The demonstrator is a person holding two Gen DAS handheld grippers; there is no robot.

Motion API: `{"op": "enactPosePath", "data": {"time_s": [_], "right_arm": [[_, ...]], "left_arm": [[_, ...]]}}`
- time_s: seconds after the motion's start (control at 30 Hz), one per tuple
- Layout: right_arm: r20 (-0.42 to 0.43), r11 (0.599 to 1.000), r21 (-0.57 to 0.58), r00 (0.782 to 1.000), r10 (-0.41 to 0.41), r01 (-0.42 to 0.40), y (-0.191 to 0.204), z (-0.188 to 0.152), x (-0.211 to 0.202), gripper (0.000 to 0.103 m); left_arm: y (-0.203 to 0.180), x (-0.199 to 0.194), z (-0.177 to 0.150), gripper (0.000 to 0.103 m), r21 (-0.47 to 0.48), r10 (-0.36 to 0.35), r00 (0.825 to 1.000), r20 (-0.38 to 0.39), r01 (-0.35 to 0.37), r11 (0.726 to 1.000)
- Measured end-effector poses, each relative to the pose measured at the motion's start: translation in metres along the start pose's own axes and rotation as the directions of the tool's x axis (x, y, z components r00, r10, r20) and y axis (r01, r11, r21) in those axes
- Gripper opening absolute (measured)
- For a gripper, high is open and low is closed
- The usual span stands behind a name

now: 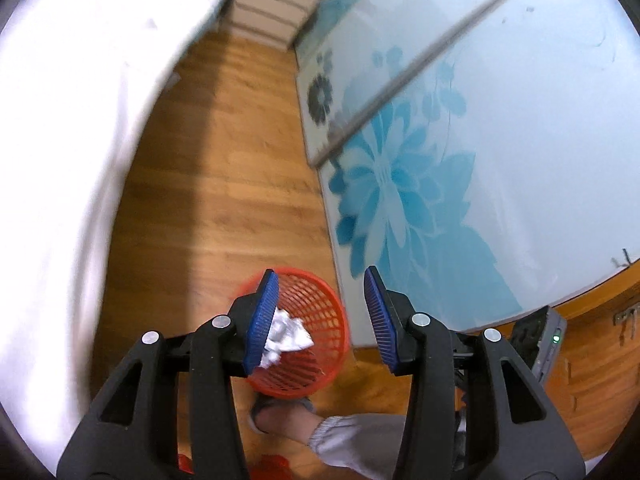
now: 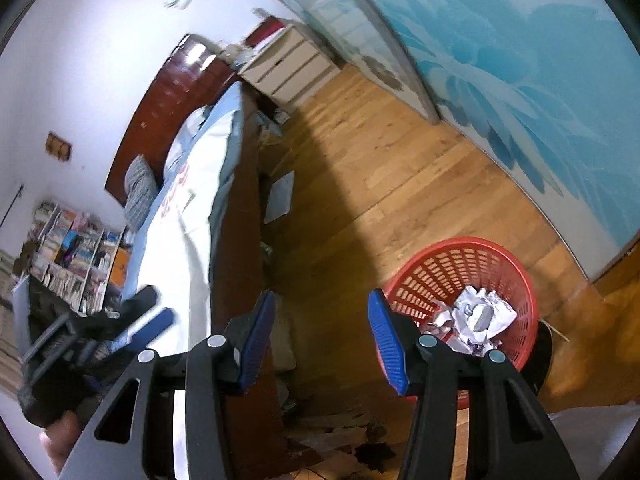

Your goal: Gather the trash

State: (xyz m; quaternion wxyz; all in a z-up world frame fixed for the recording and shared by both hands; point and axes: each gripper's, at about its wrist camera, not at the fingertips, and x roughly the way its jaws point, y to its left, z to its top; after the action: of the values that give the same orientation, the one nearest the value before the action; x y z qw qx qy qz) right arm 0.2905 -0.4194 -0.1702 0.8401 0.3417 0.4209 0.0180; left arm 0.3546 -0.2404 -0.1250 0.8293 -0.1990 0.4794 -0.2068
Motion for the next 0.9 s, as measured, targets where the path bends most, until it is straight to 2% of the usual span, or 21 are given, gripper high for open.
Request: {"op": "enactPosePath", "data": {"time_s": [0.1,0.17,0.2,0.27,0.33,0.37,0.4,0.43,0.47,0.5,0.57,0.6,0.63,0.73,0.8,0.83,0.9], "right_arm": [[0.023,0.996,-0.083,1.000,0.008,-0.006,0.029,-0.008,-0.008,0.050],[0.055,0.983,-0.183,0.998,-0.006,0.016,0.056,-0.017,-0.015,0.050],[0.075,0.971,-0.239,0.997,0.000,0.018,0.072,-0.023,-0.018,0.050],[0.104,0.944,-0.329,0.995,0.011,0.024,0.107,-0.035,-0.020,0.050],[0.114,0.922,-0.386,0.993,0.028,0.018,0.138,-0.044,-0.020,0.050],[0.124,0.903,-0.429,0.991,0.046,0.012,0.160,-0.051,-0.020,0.050],[0.132,0.889,-0.458,0.990,0.057,0.010,0.175,-0.054,-0.022,0.050],[0.149,0.865,-0.502,0.986,0.075,0.010,0.196,-0.061,-0.024,0.050],[0.170,0.834,-0.552,0.980,0.099,0.012,0.221,-0.071,-0.027,0.056],[0.179,0.821,-0.571,0.977,0.113,0.009,0.232,-0.076,-0.028,0.060],[0.178,0.793,-0.609,0.972,0.153,-0.013,0.261,-0.094,-0.035,0.063],[0.180,0.778,-0.628,0.970,0.165,-0.016,0.270,-0.103,-0.039,0.064],[0.179,0.767,-0.642,0.968,0.175,-0.019,0.277,-0.111,-0.042,0.065],[0.192,0.700,-0.715,0.963,0.190,0.005,0.288,-0.141,-0.049,0.068],[0.197,0.664,-0.748,0.963,0.185,0.026,0.291,-0.158,-0.049,0.068],[0.188,0.656,-0.754,0.967,0.174,0.028,0.291,-0.162,-0.046,0.068],[0.157,0.669,-0.743,0.973,0.170,0.002,0.291,-0.166,-0.041,0.068]], "left_arm": [[0.019,-0.053,-0.001,0.045,0.019,0.041,0.996,0.083,-0.043,0.999],[0.034,-0.089,-0.006,0.047,0.050,0.094,0.984,0.149,-0.103,0.993],[0.043,-0.109,-0.009,0.050,0.066,0.133,0.973,0.189,-0.148,0.987],[0.062,-0.141,-0.016,0.054,0.080,0.211,0.939,0.270,-0.240,0.968],[0.087,-0.173,-0.026,0.055,0.078,0.311,0.880,0.359,-0.361,0.930],[0.095,-0.183,-0.028,0.056,0.070,0.346,0.856,0.384,-0.401,0.914],[0.107,-0.196,-0.032,0.061,0.053,0.384,0.824,0.416,-0.443,0.895],[0.116,-0.205,-0.036,0.066,0.037,0.402,0.803,0.439,-0.464,0.885],[0.125,-0.216,-0.040,0.076,0.013,0.428,0.772,0.470,-0.491,0.871],[0.132,-0.225,-0.044,0.080,-0.015,0.452,0.739,0.499,-0.515,0.857],[0.140,-0.237,-0.049,0.081,-0.054,0.480,0.694,0.536,-0.540,0.840],[0.141,-0.240,-0.051,0.087,-0.062,0.487,0.680,0.548,-0.548,0.834],[0.141,-0.242,-0.053,0.089,-0.062,0.493,0.670,0.554,-0.558,0.828],[0.142,-0.235,-0.058,0.090,-0.041,0.501,0.665,0.554,-0.579,0.814],[0.148,-0.238,-0.065,0.090,-0.042,0.503,0.673,0.543,-0.577,0.816],[0.151,-0.237,-0.066,0.090,-0.054,0.505,0.681,0.531,-0.568,0.822],[0.156,-0.248,-0.072,0.090,-0.081,0.504,0.687,0.524,-0.548,0.832]]}}
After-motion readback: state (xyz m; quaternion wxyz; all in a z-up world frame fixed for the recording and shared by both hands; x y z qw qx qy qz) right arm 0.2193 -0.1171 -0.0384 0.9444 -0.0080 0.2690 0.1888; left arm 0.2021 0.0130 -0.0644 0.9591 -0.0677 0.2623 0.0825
